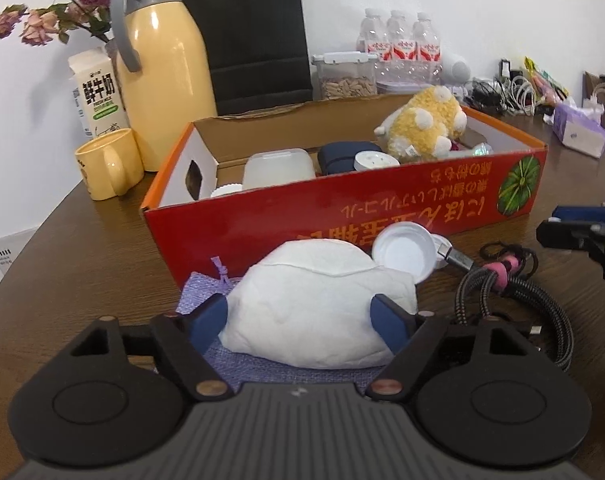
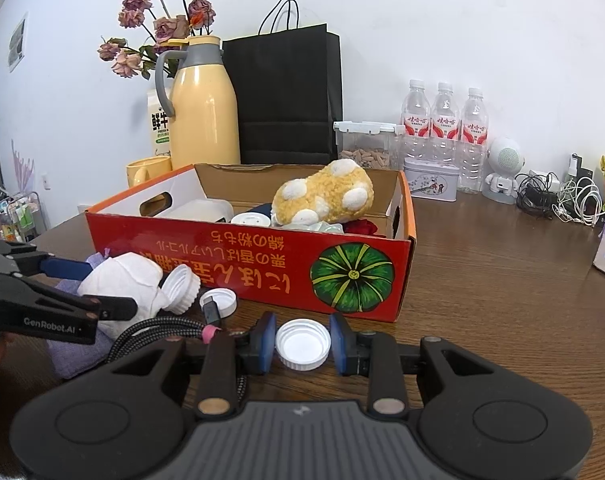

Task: Organize objects
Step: 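Grasp a white round cap with the right gripper while the left grasps the white cloth pouch, then carry the white cap and white cloth pouch into the box, open both grippers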

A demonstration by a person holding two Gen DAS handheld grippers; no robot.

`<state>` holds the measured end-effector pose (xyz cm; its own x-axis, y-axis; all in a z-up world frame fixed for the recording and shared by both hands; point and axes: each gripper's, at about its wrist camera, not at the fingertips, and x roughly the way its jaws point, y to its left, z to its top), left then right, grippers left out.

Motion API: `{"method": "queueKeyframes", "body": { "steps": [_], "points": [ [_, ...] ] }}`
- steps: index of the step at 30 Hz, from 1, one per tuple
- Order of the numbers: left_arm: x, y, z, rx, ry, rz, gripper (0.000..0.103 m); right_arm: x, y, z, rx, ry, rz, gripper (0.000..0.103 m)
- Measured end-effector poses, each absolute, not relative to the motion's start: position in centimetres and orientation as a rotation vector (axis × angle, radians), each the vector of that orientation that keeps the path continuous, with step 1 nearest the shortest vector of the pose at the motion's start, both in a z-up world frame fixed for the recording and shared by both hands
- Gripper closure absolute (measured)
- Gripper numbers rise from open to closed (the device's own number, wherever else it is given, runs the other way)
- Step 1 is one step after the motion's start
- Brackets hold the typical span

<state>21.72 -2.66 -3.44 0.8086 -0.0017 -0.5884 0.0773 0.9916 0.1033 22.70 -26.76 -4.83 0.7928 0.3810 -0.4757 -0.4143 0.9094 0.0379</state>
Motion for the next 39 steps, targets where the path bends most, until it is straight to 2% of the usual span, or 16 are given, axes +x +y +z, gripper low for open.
{"method": "queueKeyframes", "body": {
  "steps": [3,9,11,13,14,15,16,17,18,19,25,39],
  "points": [
    [21.6,-2.2,-2.8,0.108,0.606,-0.041,0.000,22.7,-26.7,-4.8,-0.070,0.496,0.430,0.075],
    [23.1,-1.8,-3.7,0.110,0.681,-0.058,0.000,22.7,-26.7,-4.7,-0.070,0.497,0.433,0.075],
    [23.0,-1.7,-3.8,0.094,0.680,-0.071,0.009,22.7,-26.7,-4.8,-0.070,0.497,0.433,0.075],
    [22.5,-1.8,-3.6,0.114,0.656,-0.043,0.033,22.7,-26.7,-4.8,-0.070,0.499,0.434,0.075],
    [22.3,-1.8,-3.5,0.119,0.646,-0.029,0.038,22.7,-26.6,-4.8,-0.070,0.499,0.434,0.075],
    [22.1,-1.7,-3.4,0.118,0.638,-0.015,0.054,22.7,-26.6,-4.8,-0.070,0.500,0.434,0.075],
    [21.9,-1.7,-3.3,0.124,0.632,0.002,0.063,22.7,-26.6,-4.8,-0.070,0.500,0.434,0.075],
    [21.6,-1.6,-3.3,0.128,0.626,0.010,0.068,22.7,-26.6,-4.8,-0.070,0.499,0.434,0.075],
    [21.2,-1.6,-3.2,0.131,0.620,0.017,0.079,22.7,-26.6,-4.8,-0.070,0.500,0.434,0.075],
    [21.0,-1.6,-3.1,0.138,0.615,0.024,0.083,22.7,-26.6,-4.8,-0.070,0.500,0.434,0.075],
    [19.4,-1.8,-2.4,0.155,0.574,0.028,0.089,22.7,-26.6,-4.8,-0.070,0.499,0.432,0.075],
    [16.7,-1.8,2.6,0.107,0.400,-0.055,0.090,21.9,-26.2,-3.4,-0.070,0.451,0.467,0.075]
  ]
}}
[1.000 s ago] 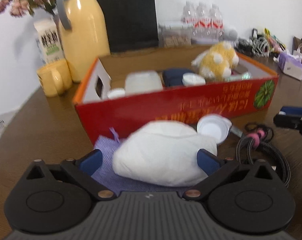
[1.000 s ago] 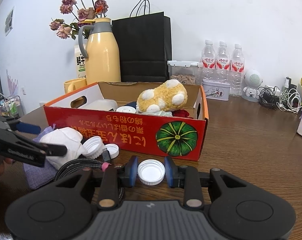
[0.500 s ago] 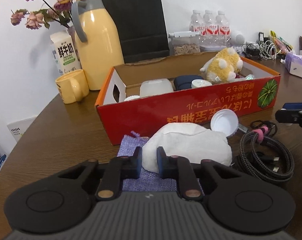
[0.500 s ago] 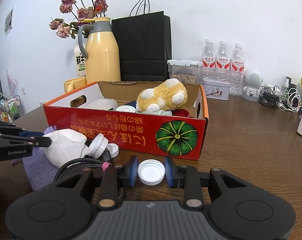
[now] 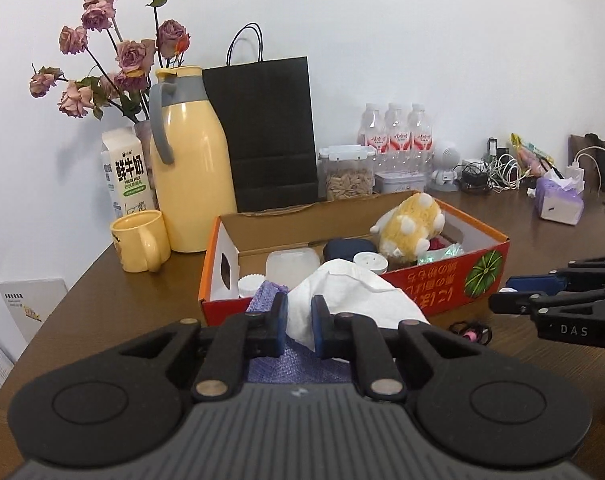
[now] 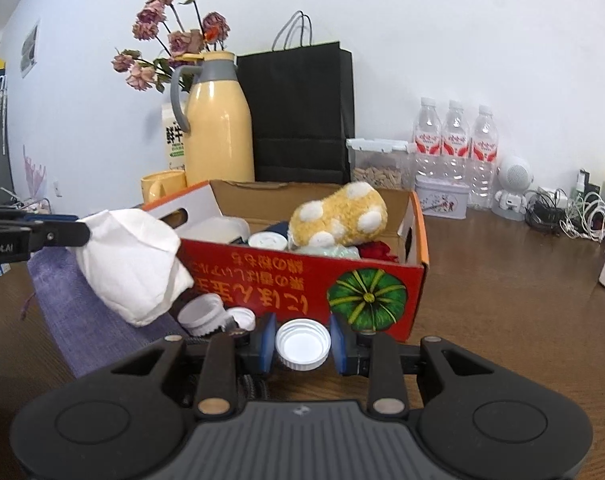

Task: Organize objects
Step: 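Carry the white cap and white cloth pouch into the box, open both grippers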

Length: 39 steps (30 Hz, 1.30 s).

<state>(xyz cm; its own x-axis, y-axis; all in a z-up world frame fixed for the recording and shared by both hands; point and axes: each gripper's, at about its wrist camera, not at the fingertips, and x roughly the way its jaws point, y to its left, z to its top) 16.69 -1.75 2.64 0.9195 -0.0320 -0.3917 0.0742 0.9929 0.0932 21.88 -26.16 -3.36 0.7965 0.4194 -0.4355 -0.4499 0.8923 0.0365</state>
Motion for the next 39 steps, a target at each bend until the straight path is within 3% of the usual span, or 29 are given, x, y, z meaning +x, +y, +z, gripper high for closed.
{"method": "queueKeyframes", "body": {
  "steps": [17,27,39],
  "points": [
    [17.2,-0.4,4.6,0.061,0.335,-0.032,0.090,22.0,-23.9,-1.4,-0.091,0.401,0.519,0.075],
    [22.7,-0.2,7.0,-0.030,0.291,0.014,0.090,26.2,-20.8,2.5,-0.122,0.303,0.540,0.075],
    [30.7,0.6,3.2,-0.111,0.401,0.068,0.090,33.4,-17.0,0.7,-0.105,0.355,0.509,0.075]
  ]
}}
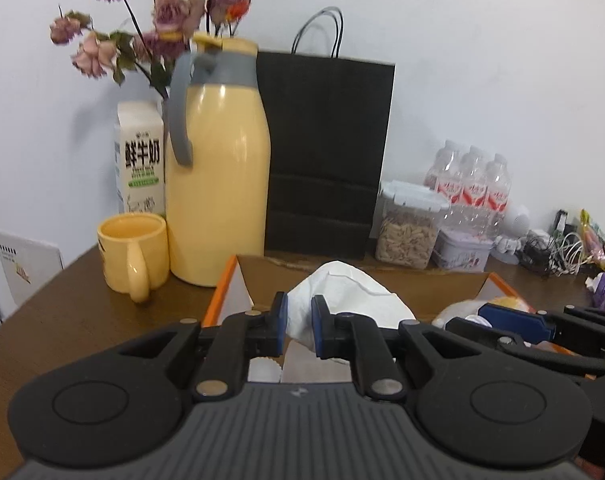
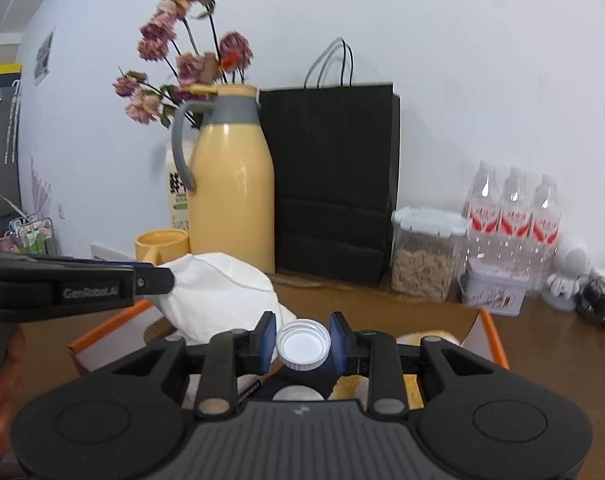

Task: Organize objects
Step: 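Carry the white cap and white cloth pouch into the box, open both grippers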

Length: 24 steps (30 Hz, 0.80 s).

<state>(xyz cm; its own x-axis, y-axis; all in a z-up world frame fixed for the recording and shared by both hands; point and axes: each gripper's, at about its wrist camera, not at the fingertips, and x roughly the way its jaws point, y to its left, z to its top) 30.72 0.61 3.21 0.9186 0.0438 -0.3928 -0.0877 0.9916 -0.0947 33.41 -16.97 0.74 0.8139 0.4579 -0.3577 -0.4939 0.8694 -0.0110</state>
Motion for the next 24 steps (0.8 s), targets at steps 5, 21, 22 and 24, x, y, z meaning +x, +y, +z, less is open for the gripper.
{"method": "queueKeyframes", "body": {
  "steps": [5,21,22,24],
  "points": [
    [31.5,0.7,1.9,-0.101,0.445,0.050,0.090,34.2,-16.9,-0.7,-0.113,0.399,0.512,0.075],
    [28.5,0.1,3.0,-0.058,0.313,0.130,0.000,32.2,-18.8,-0.3,-0.089,0.385,0.462,0.000],
    [28.4,0.1,3.0,-0.060,0.314,0.130,0.000,32.1,-18.8,-0.3,-0.089,0.384,0.461,0.000],
    [28.3,0.2,3.1,-0.062,0.311,0.133,0.000,31.8,-18.8,-0.2,-0.092,0.380,0.460,0.000]
  ]
}}
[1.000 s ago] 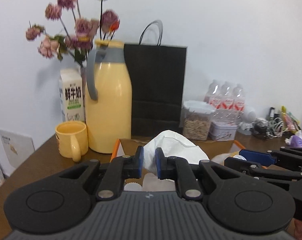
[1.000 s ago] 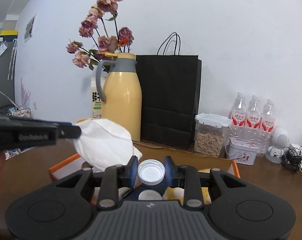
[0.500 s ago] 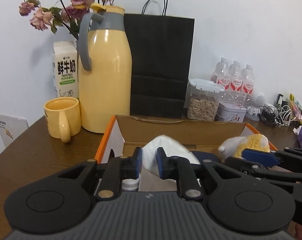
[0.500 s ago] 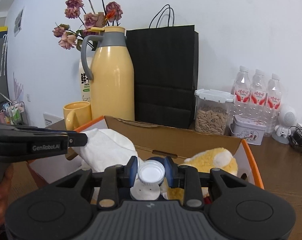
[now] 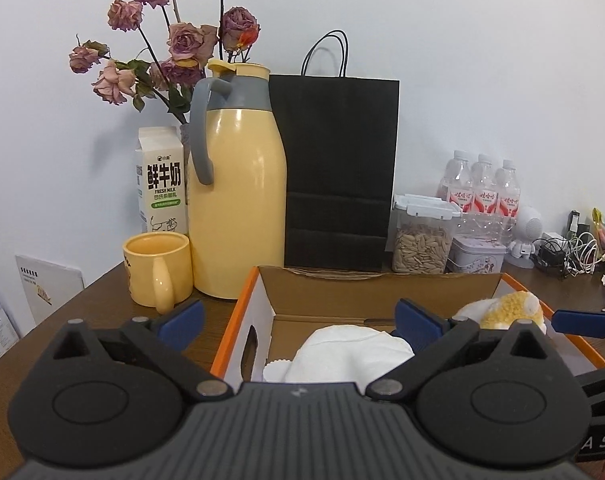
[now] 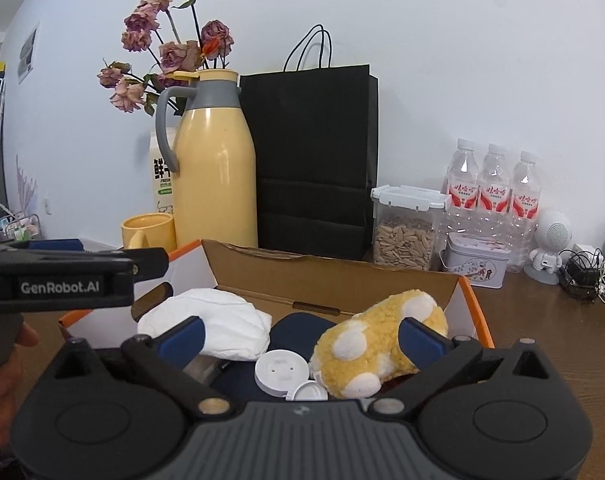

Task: Organize objects
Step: 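Carry the white cap and white cloth pouch into the box, open both grippers, then withdraw both tools toward the purple bag and black cable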

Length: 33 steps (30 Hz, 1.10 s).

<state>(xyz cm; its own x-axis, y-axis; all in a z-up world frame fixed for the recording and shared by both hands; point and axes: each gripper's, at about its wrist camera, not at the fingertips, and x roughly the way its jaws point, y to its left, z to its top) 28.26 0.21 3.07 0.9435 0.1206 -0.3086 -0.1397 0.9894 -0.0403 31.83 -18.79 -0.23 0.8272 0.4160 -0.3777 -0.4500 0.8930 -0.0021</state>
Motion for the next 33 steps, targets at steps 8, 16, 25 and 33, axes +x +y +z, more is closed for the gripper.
{"method": "queueKeyframes", "body": {
  "steps": [8,16,25,33],
  "points": [
    [26.9,0.3,4.0,-0.070,0.285,0.112,0.000,30.8,-19.5,0.6,-0.081,0.359,0.449,0.000],
    [24.3,0.6,5.2,-0.076,0.246,0.092,0.000,29.2,-20.8,1.9,-0.057,0.349,0.439,0.000],
    [21.6,1.7,5.0,-0.048,0.283,0.094,0.000,26.1,-22.4,2.5,-0.069,0.350,0.418,0.000],
    [19.5,2.5,3.9,-0.019,0.343,0.105,0.000,23.9,-23.5,1.1,-0.086,0.413,0.409,0.000]
  ]
}}
